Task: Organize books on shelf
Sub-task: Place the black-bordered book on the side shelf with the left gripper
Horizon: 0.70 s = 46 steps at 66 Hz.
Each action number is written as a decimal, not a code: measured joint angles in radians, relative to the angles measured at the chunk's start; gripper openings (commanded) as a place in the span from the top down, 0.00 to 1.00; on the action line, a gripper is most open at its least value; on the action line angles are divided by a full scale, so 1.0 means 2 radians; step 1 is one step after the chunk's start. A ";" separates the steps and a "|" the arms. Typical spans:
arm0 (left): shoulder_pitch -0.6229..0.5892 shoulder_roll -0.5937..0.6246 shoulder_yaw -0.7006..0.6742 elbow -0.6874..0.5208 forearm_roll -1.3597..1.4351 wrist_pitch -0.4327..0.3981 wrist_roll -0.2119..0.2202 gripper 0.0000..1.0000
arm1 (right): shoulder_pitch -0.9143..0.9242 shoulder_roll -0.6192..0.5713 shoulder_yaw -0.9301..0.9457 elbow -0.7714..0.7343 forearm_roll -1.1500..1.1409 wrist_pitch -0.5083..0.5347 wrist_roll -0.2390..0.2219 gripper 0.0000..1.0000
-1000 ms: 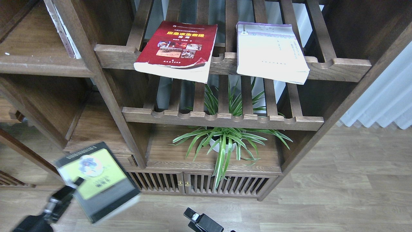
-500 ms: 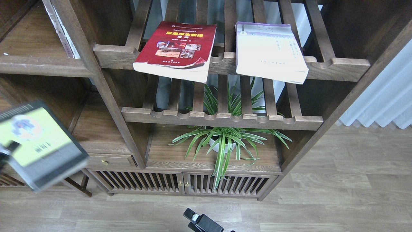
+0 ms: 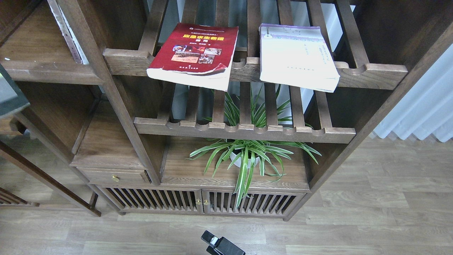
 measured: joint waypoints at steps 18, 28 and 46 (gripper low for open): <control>-0.150 -0.027 -0.002 0.018 0.142 0.000 0.035 0.95 | 0.000 0.000 0.002 0.000 0.000 0.000 0.000 0.01; -0.241 -0.060 0.000 0.028 0.239 0.000 0.037 0.95 | 0.000 0.000 0.002 0.000 0.000 0.000 0.000 0.01; -0.347 -0.133 0.008 0.054 0.363 0.000 0.037 0.95 | 0.000 0.000 0.002 0.000 0.001 0.000 0.001 0.01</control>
